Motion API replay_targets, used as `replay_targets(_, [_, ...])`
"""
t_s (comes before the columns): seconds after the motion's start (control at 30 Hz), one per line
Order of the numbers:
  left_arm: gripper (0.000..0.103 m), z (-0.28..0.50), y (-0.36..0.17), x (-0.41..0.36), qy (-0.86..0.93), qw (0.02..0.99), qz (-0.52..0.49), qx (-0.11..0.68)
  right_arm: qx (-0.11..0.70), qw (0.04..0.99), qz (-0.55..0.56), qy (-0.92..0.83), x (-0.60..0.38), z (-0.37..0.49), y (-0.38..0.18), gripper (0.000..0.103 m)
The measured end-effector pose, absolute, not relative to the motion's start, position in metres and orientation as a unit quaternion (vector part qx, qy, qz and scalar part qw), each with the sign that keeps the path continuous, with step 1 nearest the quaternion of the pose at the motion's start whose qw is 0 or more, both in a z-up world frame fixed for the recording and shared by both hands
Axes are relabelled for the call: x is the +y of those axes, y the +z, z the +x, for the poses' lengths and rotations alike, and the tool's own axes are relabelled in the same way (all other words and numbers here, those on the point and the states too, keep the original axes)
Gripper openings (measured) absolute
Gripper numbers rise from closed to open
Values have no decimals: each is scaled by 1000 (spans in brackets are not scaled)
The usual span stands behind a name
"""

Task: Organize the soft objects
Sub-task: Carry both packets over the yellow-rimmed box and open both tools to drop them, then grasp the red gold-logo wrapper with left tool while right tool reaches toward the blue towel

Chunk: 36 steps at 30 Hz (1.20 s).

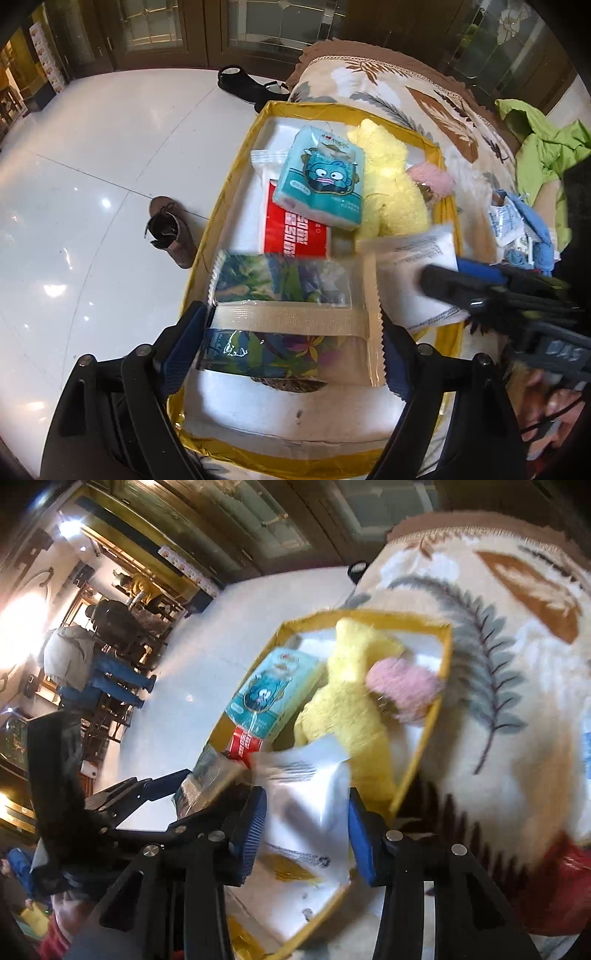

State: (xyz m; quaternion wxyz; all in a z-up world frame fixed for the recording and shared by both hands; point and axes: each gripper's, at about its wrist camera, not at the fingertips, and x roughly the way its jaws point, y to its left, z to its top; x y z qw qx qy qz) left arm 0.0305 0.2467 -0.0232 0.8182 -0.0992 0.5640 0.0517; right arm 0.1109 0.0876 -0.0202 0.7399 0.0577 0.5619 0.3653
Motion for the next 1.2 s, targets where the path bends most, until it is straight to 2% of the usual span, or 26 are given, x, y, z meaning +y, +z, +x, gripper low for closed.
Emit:
replay_targets(0.17, [91,29,-18,244,62,825,-92,554,543,748,95,370,54,105,-3,52])
replay_targets(0.47, [91,16,18,220,93,861,-47,497,521,761,116,369,3,83,18,53])
replay_targets(0.7, [91,12,51,174,68,893,-26,445,493,791,133,336,-62,64,37,56])
replay_targets(1.03, [92,29,42,95,9,895,-1,445,492,811,192,252,-168,51,26,59])
replay_targets(1.2, [92,39,28,66,-11,888,3,460,496,823,181,209,-199,46,16,59])
